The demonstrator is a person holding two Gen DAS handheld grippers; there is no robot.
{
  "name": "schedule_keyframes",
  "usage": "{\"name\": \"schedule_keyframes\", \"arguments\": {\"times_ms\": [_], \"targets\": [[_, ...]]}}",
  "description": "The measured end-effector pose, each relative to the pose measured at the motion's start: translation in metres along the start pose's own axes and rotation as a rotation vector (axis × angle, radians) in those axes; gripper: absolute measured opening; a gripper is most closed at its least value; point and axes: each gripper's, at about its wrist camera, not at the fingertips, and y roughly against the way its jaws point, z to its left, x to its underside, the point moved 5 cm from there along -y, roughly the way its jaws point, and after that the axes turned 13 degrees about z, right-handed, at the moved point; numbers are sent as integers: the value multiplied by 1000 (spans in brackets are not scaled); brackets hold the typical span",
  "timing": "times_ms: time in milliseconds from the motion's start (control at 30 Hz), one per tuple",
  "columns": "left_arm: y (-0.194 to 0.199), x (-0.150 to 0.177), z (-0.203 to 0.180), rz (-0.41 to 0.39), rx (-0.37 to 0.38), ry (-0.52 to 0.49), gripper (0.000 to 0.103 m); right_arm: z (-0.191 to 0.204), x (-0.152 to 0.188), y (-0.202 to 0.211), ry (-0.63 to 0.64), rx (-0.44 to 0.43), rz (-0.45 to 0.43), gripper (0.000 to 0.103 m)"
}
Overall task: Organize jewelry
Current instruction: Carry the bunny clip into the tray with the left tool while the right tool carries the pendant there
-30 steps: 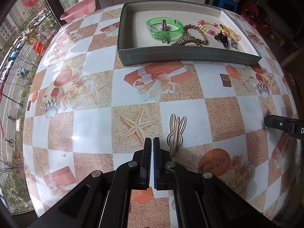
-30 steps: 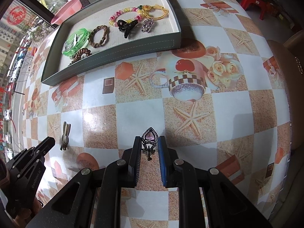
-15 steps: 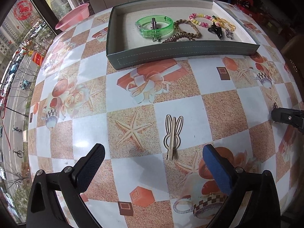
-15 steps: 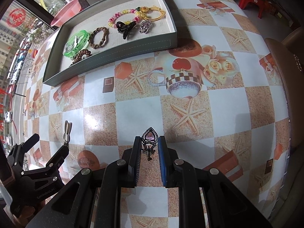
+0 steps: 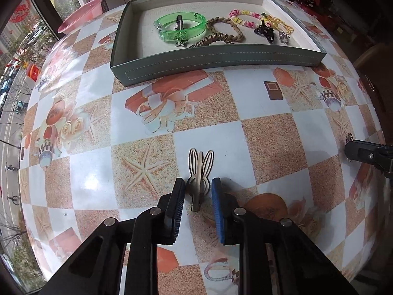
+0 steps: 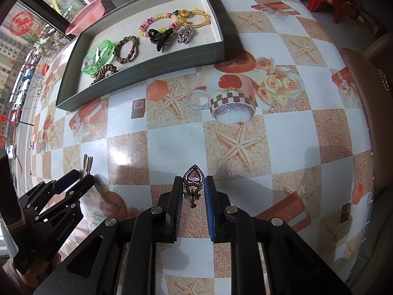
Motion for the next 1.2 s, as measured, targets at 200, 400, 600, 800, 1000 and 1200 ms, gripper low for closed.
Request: {"name": "schedule_keyframes", "arguments": {"times_ms": [200, 400, 600, 800, 1000, 1200], "targets": [[-6, -3, -4, -16, 30, 18, 31, 1, 0, 5, 7, -4, -6, 19], [0, -2, -4, -51, 45, 31, 31, 4, -1, 9, 12, -12, -7, 19], [21, 18, 1, -88, 54, 38, 31, 5, -3, 18, 22, -27, -11, 19], [64, 7, 7, -128, 63, 42, 31, 0, -10, 34, 14, -59, -29, 19], [132, -15, 10, -166, 68, 51, 31, -3, -25, 52, 16, -84, -59, 19], [158, -32, 15, -191, 75, 66, 31, -3, -46, 65, 28, -102, -77, 19]]}}
